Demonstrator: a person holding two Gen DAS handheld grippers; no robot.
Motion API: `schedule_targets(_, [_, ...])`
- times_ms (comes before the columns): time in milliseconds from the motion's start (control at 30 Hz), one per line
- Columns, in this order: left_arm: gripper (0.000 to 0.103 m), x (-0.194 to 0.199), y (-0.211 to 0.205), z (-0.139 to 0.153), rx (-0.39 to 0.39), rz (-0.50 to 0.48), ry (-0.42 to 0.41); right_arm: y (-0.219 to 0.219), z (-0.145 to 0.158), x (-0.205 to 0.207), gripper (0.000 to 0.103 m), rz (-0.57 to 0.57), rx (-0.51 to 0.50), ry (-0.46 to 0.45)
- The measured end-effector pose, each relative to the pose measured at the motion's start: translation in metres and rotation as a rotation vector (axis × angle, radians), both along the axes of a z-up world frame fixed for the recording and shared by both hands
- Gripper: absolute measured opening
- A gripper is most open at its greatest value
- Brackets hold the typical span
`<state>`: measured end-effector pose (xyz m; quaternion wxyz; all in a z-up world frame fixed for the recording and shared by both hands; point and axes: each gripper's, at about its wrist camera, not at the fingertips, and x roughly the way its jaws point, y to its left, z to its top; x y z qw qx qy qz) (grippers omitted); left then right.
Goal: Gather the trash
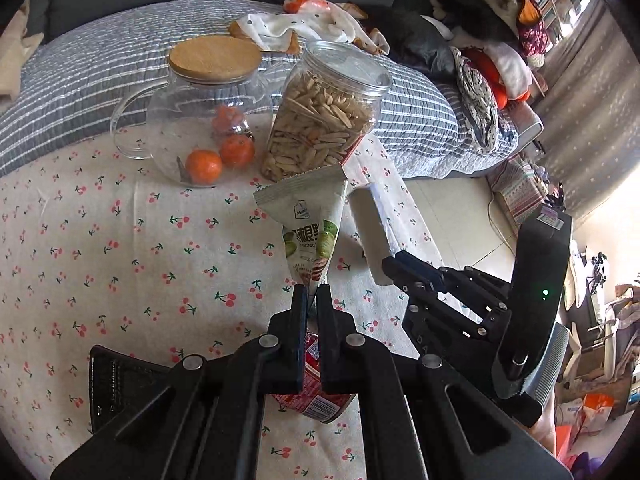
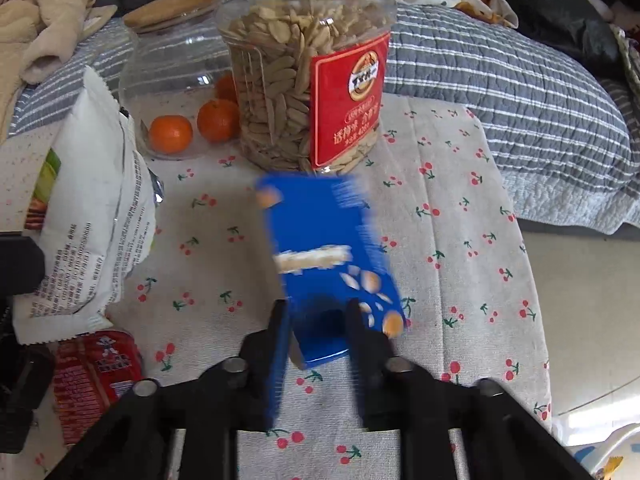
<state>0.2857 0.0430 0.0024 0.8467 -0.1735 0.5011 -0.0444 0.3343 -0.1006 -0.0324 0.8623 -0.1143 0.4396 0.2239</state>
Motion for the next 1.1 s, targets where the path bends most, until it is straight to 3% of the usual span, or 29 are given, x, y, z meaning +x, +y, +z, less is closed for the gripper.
schedule_targets(233, [0.004, -0.008, -0.004, 0.008, -0.018, -0.009, -0.019, -0.019, 0.005, -0.006, 0.005, -0.021, 0.015, 0.051])
schedule_targets(567, [0.004, -0.015, -0.024, 0.021, -0.044, -0.038, -0.041, -0.049, 0.037, -0.023, 0.002, -0.051, 0.074, 0.035])
schedule_targets(633, [0.004, -0.018, -0.027, 0.025, -0.050, -0.049, -0.053, -0.061, 0.037, -0.020, 0.003, -0.053, 0.126, 0.055])
schedule_targets(667, [0.004, -0.019, -0.027, 0.027, -0.049, -0.055, -0.059, -0.071, 0.036, -0.016, 0.007, -0.075, 0.167, 0.071])
schedule_targets(733, [0.004, -0.019, -0.026, 0.026, -0.046, -0.052, -0.058, -0.093, 0.030, -0.001, 0.044, -0.170, 0.230, 0.117])
schedule_targets(767, [0.004, -0.018, -0.024, 0.025, -0.051, -0.046, -0.054, -0.104, 0.027, 0.005, 0.074, -0.228, 0.266, 0.125])
schedule_targets(800, [0.004, -0.016, -0.022, 0.023, -0.058, -0.039, -0.049, -0.112, 0.026, 0.009, 0.084, -0.276, 0.303, 0.119])
schedule_targets(900, [0.004, -0.011, -0.016, 0.017, -0.069, -0.020, -0.034, -0.103, 0.022, 0.019, 0.084, -0.305, 0.308, 0.130])
schedule_targets(1100, [0.004, -0.005, -0.011, 0.009, -0.069, -0.003, -0.014, -0.040, 0.011, 0.021, 0.084, -0.224, 0.161, 0.079])
